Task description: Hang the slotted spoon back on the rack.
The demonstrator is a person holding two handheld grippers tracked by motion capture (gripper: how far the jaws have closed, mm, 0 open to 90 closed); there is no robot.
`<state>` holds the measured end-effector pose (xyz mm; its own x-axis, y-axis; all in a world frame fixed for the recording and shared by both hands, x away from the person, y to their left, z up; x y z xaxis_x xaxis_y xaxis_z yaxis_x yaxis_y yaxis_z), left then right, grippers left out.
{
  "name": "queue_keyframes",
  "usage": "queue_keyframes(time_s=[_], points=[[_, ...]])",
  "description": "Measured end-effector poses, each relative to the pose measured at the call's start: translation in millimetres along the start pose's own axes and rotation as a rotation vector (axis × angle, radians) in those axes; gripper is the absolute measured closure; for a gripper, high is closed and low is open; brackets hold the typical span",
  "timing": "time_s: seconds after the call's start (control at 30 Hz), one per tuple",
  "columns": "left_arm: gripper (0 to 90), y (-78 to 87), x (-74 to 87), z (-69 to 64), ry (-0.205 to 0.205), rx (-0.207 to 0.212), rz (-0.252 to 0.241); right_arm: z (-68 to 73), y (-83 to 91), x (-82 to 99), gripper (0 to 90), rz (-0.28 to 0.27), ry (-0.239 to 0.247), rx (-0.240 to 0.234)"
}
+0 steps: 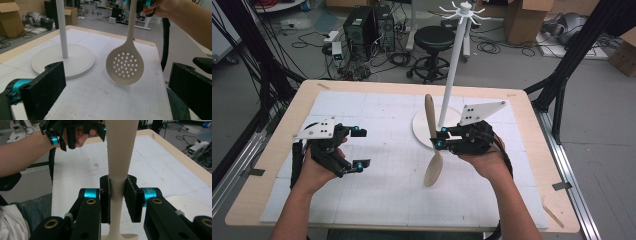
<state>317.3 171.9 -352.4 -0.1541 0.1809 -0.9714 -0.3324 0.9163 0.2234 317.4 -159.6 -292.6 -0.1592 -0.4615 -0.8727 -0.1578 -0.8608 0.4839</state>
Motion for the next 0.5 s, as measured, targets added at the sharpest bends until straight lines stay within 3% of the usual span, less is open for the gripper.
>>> queue_keyframes(time_s=[0.2,0.3,0.5], points=[[1.7,-1.0,-22.4,-0.5,0.013,0.036,-0.045,3.7,-0.2,-0.7,76.0,-0.008,0.020,-0.010],[1.7,-8.7,-36.0,-5.3,0.013,0.074,-0.054,5.9,-0.2,-1.9,76.0,-0.017,0.028,-0.021],[1.7,-26.5,-68.9,-13.2,-0.010,0.109,-0.071,6.9,1.7,-2.8,76.0,-0.027,0.033,-0.022]])
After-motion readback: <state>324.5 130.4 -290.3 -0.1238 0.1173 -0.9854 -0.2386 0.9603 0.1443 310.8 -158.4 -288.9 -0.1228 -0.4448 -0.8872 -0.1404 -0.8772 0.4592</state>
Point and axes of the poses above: each handheld gripper's, and its own axes: y roughly backward along the jaws, x roughly out of its underside, z roughly to its left, the point moved 3 cm from there along -y, roughly forward along the jaws, and after that the axes turned 6 degrees about -x, right-handed, at the moved point
